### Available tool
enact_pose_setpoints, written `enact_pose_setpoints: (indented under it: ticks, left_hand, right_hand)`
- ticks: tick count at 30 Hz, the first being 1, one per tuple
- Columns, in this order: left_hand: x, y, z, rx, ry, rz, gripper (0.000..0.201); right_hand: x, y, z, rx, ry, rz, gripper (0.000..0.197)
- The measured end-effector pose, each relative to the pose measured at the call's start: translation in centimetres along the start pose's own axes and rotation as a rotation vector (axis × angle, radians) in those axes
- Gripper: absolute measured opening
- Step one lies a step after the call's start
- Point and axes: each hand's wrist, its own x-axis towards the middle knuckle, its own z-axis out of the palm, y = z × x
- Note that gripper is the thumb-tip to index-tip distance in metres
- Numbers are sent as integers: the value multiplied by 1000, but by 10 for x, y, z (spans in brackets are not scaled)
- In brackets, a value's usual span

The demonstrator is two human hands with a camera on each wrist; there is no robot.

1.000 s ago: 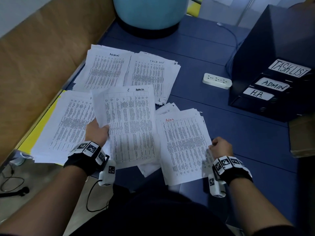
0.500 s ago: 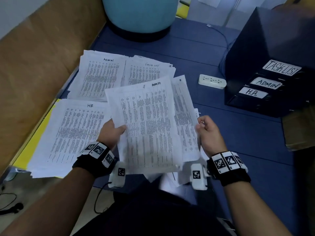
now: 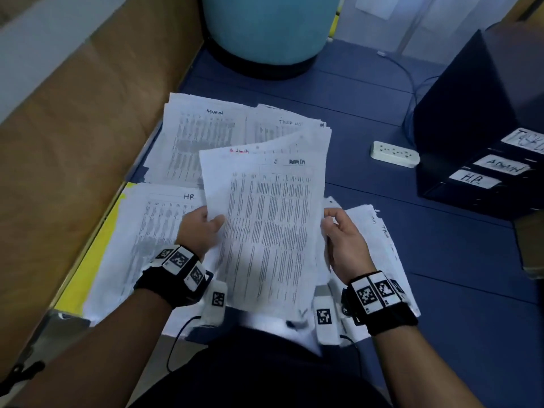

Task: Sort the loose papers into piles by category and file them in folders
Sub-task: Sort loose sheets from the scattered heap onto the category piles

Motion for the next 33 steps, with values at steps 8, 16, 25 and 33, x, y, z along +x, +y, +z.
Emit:
enact_pose_setpoints:
  ticks: [8,16,25,33]
  left_hand:
    - [38,-7,-63,56,132,30,25]
    - [44,-30,-111,-212,115,-59,18]
    - [23,-56,-145,-168,90,-44,20]
    - [16,-39,-112,-139,-15,7,21]
  right_hand:
    - [14,20,70,-313,-161,85,25]
    - [105,-12,149,-318,47,21,4]
    - [180,-27,221,-431,-32,209,57]
    - [151,-1,155,-534,7,125,25]
